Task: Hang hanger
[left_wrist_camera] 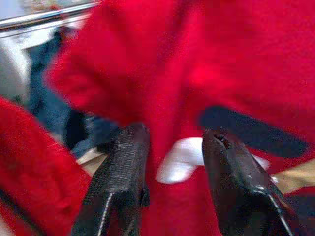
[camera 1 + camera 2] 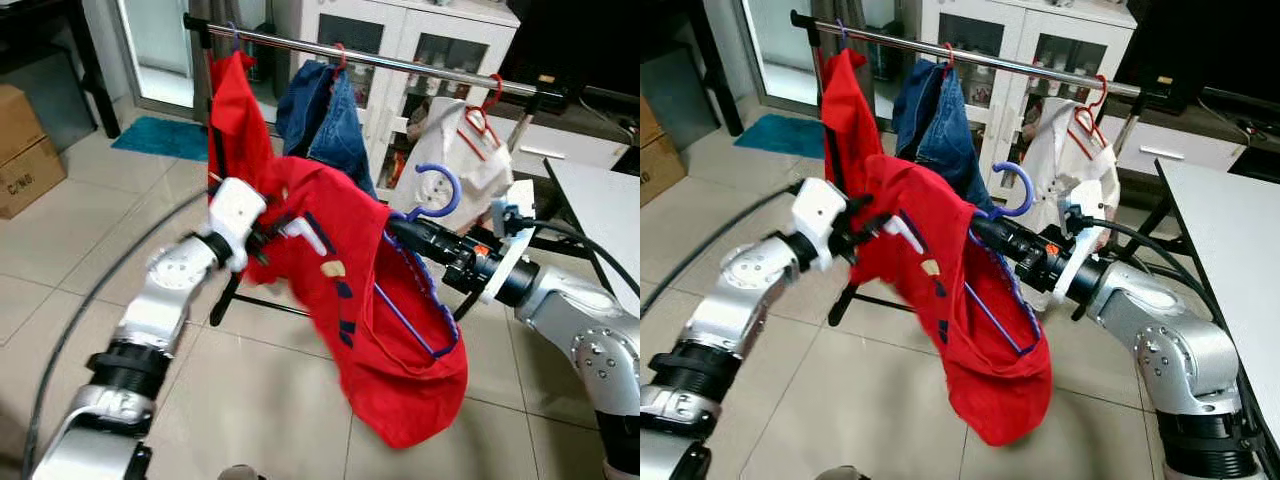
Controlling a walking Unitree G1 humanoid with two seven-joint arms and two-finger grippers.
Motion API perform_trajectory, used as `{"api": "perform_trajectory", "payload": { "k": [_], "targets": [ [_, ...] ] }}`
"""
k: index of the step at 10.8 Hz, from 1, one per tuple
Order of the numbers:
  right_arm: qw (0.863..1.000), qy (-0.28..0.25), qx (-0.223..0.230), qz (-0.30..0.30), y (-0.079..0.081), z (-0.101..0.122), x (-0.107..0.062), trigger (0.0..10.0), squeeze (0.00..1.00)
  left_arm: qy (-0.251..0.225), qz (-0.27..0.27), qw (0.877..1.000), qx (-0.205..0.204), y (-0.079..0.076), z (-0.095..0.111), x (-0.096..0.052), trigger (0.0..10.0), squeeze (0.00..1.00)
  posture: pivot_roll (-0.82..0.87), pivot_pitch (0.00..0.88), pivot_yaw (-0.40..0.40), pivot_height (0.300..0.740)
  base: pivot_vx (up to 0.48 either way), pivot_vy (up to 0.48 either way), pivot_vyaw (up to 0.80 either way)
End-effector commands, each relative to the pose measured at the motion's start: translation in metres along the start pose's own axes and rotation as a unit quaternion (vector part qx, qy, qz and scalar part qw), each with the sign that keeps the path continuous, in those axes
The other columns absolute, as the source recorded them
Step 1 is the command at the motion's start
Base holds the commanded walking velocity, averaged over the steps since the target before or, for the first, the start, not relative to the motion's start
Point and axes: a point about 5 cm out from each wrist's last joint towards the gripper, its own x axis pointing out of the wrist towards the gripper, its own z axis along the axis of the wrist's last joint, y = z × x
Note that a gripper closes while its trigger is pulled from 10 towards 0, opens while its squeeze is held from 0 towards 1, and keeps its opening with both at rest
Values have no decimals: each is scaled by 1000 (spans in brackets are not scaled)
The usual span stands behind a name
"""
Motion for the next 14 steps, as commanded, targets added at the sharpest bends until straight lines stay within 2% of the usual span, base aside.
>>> {"api": "perform_trajectory", "payload": {
  "k": [1,3,4,5,6,14],
  "targets": [
    [1000,-11,-7,4,2,7,-4,10000,0,-18,-14,1000,5,-2,9,6,10000,0,72,0,-67,740,0,0,0],
    [1000,-15,-6,8,3,8,-4,10000,0,3,17,999,35,7,2,10,10000,0,71,0,-67,740,0,0,0],
    [1000,-17,-5,12,3,9,-5,10000,0,-5,24,999,36,10,5,13,10000,0,73,0,-68,740,0,0,0],
    [1000,-17,-5,12,3,9,-5,10000,0,-8,28,999,42,12,8,15,4118,0,73,0,-67,740,0,0,0],
    [1000,-17,-5,11,3,9,-4,10000,0,-10,36,998,48,14,9,16,0,0,74,0,-66,740,0,0,0],
    [1000,-15,-6,0,-1,9,-5,10000,0,-23,51,998,37,20,7,15,0,0,79,0,-64,740,0,0,0]
  ]
}}
